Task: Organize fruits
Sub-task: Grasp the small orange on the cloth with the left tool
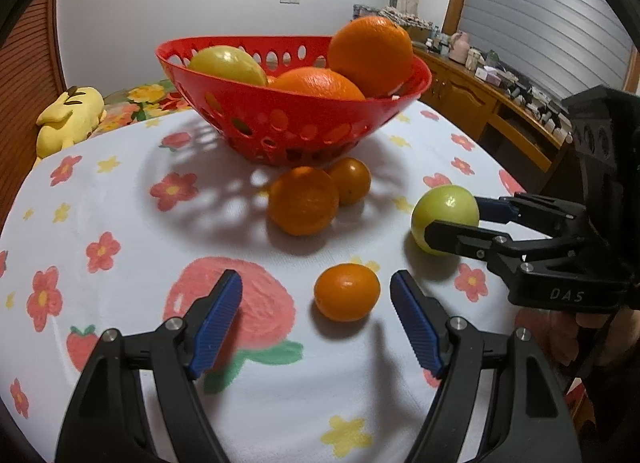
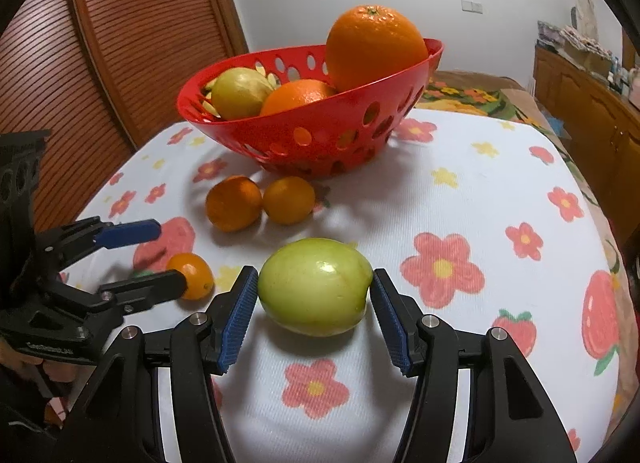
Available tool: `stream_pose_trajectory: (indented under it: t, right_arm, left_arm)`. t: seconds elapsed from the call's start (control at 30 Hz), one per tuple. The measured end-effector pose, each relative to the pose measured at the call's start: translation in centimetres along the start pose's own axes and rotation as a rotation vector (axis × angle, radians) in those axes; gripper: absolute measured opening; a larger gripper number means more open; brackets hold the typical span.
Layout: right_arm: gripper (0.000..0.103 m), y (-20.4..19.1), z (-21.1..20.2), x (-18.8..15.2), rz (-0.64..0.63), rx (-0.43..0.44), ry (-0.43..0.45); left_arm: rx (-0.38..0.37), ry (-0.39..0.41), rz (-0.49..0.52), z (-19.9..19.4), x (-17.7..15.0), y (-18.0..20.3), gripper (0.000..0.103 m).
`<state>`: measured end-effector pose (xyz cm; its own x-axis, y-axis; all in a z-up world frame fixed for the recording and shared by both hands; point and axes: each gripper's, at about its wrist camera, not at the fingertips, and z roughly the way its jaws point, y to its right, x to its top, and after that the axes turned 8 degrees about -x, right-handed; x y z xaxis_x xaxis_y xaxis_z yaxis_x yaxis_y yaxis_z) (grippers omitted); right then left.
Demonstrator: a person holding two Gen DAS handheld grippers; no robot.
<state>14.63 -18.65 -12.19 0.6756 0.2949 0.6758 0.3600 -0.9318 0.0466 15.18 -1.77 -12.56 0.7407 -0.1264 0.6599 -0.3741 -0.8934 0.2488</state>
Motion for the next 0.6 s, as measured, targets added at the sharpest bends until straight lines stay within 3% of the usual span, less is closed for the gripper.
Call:
stream_pose_trajectory:
  t: [0.17,0.43,0.6]
  right_arm:
    - [0.059,-0.3,-0.1,-0.1,-0.011,-0.009,0.002]
    - [0.059,-0.1,0.1,0.0,-0.011,-0.007,-0.001]
    - [0.059,-0.5,0.2,0.0,-0.026,-0.018,-0.001]
  left_arm:
    - [-0.006,-0.012,0.008,0.4,-0.2,0.2,0.071]
    - [-0.061,-0.029,0.019,1.0,-0.2,0.4,0.044]
    - [-0.078,-0.028,0.024,1.0,-0.3,0.8,0.033]
